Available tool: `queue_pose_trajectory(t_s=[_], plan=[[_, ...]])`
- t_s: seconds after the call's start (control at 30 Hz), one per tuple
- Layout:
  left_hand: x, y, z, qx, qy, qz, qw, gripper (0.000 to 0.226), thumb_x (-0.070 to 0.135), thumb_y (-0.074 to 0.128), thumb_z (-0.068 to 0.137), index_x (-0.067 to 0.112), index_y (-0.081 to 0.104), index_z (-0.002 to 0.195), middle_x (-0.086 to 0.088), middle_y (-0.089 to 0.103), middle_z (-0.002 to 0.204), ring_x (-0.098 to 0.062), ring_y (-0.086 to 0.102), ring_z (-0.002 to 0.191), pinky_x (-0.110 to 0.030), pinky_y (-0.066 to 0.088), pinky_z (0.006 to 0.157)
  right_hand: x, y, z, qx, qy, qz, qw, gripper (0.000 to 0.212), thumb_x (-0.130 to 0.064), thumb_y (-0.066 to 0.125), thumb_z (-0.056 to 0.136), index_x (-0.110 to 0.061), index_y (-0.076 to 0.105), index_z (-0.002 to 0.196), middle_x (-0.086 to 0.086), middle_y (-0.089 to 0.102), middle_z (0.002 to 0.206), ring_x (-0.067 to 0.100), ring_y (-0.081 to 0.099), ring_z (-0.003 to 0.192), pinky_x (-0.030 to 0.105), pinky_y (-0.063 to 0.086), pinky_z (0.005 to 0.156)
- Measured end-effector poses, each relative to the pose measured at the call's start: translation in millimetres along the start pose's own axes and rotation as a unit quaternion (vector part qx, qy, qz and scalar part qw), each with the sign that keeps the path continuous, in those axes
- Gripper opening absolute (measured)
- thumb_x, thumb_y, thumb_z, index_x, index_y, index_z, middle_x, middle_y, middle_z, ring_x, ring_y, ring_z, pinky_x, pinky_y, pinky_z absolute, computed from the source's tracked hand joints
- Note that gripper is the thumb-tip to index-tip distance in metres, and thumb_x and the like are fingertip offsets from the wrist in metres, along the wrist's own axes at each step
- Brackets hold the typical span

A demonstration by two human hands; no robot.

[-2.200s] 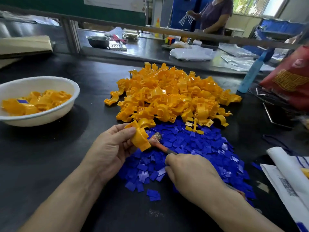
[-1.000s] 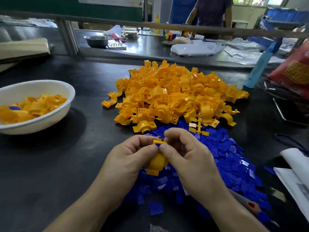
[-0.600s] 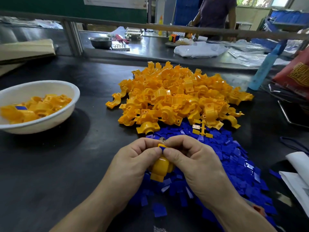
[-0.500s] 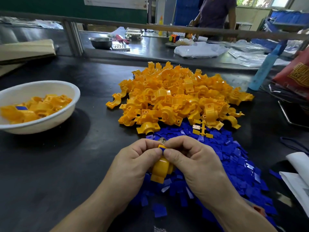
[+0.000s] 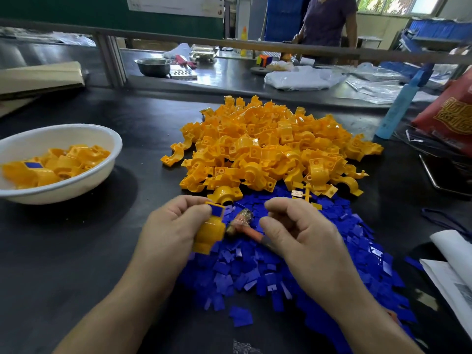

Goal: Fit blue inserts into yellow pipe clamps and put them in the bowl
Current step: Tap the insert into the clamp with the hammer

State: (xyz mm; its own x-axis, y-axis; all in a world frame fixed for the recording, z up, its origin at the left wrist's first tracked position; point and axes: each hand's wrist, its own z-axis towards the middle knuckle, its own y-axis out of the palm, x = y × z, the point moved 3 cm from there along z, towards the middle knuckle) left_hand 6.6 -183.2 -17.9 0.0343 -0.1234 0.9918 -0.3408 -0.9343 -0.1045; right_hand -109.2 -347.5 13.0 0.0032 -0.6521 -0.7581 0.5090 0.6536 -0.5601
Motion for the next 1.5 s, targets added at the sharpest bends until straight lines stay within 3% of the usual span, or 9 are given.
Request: queue_pose_trajectory(t_s=[0.2,0.43,0.53,0.6,0.73,0.97,1.07,1.17,1.5], plan=[[-13,-28,25,0.087,-0.011,0.222,0.971,0.013,0.026,0.06,0.092,0.028,0.068,0.082,0.003,0.064,0.084,-0.018,0.061,0.074,-0.038,0.055,0.058,0,-29,-3,-0.138,0.028,-0.309,0.941,0.034,-0.058,0.045,0.09,-0.042,0.051,0.119,-0.021,0.052,0.106,-0.001,0.05,0.094,0.022,0.046,0.077],[-14,-30,26,0.075,0.004,0.323,0.943,0.009,0.038,0.059,0.092,0.034,0.067,0.091,0.004,0.067,0.095,-0.011,0.057,0.078,-0.03,0.045,0.061,16,-36,-42,-0.196,0.043,-0.42,0.885,0.031,-0.056,0.044,0.09,-0.041,0.041,0.118,-0.013,0.045,0.103,0.011,0.044,0.096,0.026,0.042,0.081],[-8,-31,22,0.064,-0.008,0.44,0.896,0.062,0.059,0.062,0.083,0.016,0.059,0.128,-0.008,0.061,0.122,-0.023,0.057,0.106,-0.036,0.049,0.082,18,-38,-49,-0.177,0.035,-0.423,0.888,0.025,-0.047,0.044,0.093,-0.04,0.041,0.117,-0.012,0.046,0.099,0.01,0.045,0.092,0.025,0.043,0.078],[-3,-31,17,0.069,0.002,0.502,0.862,0.073,0.066,0.066,0.075,0.015,0.057,0.127,-0.007,0.057,0.123,-0.025,0.053,0.112,-0.038,0.048,0.085,17,-39,-52,-0.166,0.02,-0.417,0.893,0.02,-0.044,0.042,0.094,-0.038,0.044,0.113,-0.012,0.047,0.096,0.008,0.046,0.088,0.024,0.043,0.077],[-11,-31,2,0.066,0.048,0.552,0.83,0.056,0.063,0.063,0.079,0.023,0.058,0.118,0.0,0.057,0.114,-0.02,0.051,0.106,-0.036,0.047,0.087,9,-41,-54,-0.152,0.04,-0.347,0.925,0.01,-0.044,0.037,0.096,-0.039,0.045,0.1,-0.012,0.048,0.089,0.004,0.049,0.08,0.024,0.046,0.074],[-26,-35,2,0.104,0.133,0.549,0.818,0.049,0.056,0.054,0.088,0.025,0.059,0.126,0.002,0.058,0.113,-0.019,0.051,0.105,-0.035,0.044,0.088,-20,-24,-52,-0.172,0.156,-0.008,0.973,0.018,-0.036,0.041,0.098,-0.046,0.052,0.09,-0.002,0.063,0.062,0.008,0.059,0.047,0.021,0.049,0.044],[-30,-35,3,0.115,0.126,0.533,0.829,0.066,0.06,0.056,0.086,0.022,0.047,0.139,0.001,0.057,0.123,-0.019,0.05,0.113,-0.035,0.044,0.095,-23,-12,-42,-0.18,0.124,-0.034,0.975,0.018,-0.037,0.042,0.098,-0.051,0.044,0.109,-0.002,0.063,0.064,0.006,0.058,0.046,0.03,0.055,0.054],[-29,-35,3,0.117,0.149,0.537,0.822,0.048,0.052,0.056,0.09,0.024,0.056,0.129,0.002,0.058,0.116,-0.018,0.05,0.106,-0.034,0.044,0.09,-22,-2,-35,-0.187,0.093,-0.079,0.975,0.027,-0.039,0.042,0.098,-0.054,0.036,0.12,-0.001,0.061,0.072,0.013,0.061,0.059,0.041,0.055,0.06],[-29,-37,6,0.121,0.145,0.539,0.821,0.038,0.052,0.05,0.093,0.028,0.061,0.12,0.005,0.055,0.109,-0.016,0.048,0.104,-0.031,0.041,0.089,-21,10,-27,-0.124,-0.012,-0.17,0.978,0.035,-0.037,0.043,0.097,-0.049,0.031,0.128,-0.012,0.057,0.079,0.001,0.055,0.074,0.022,0.046,0.059]])
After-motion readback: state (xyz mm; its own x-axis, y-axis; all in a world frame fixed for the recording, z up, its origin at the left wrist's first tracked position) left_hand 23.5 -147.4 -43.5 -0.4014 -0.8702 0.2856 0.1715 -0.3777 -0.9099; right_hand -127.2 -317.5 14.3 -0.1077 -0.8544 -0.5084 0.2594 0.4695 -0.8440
